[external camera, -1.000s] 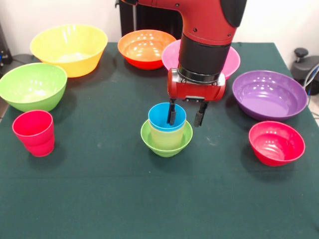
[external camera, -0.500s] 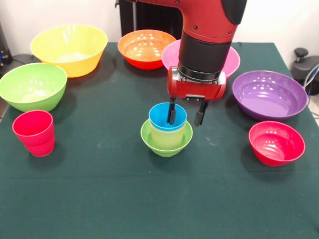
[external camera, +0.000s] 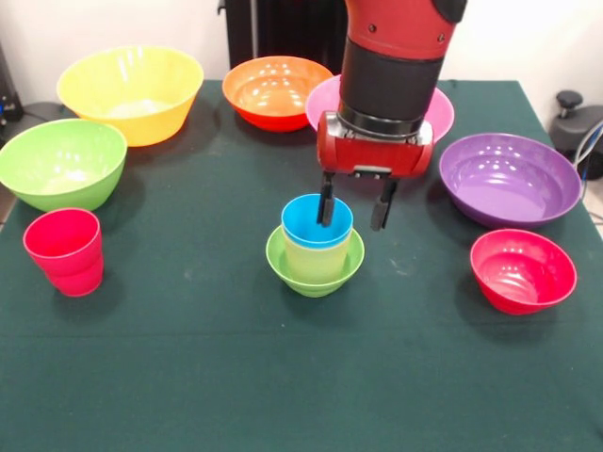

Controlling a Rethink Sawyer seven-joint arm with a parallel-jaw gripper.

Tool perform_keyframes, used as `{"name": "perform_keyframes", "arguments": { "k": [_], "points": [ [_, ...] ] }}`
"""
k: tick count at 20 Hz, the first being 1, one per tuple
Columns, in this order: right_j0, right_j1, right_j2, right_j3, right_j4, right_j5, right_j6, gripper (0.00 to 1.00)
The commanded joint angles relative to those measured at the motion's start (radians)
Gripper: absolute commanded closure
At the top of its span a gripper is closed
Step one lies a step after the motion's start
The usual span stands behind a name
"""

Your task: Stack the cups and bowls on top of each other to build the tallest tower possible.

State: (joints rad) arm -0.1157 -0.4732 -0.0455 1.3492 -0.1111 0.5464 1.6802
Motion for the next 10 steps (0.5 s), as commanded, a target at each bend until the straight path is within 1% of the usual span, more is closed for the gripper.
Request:
{"name": "perform_keyframes", "arguments": {
  "k": [1,8,10],
  "points": [
    [-0.022,-0.027,0.116,0.051,0.005,0.136,-0.012,0.00],
    [-0.043,-0.075,0.144,0.079,0.021,0.172,-0.019,0.00],
    [-0.051,-0.085,0.161,0.088,0.030,0.161,-0.017,0.00]
  ]
}}
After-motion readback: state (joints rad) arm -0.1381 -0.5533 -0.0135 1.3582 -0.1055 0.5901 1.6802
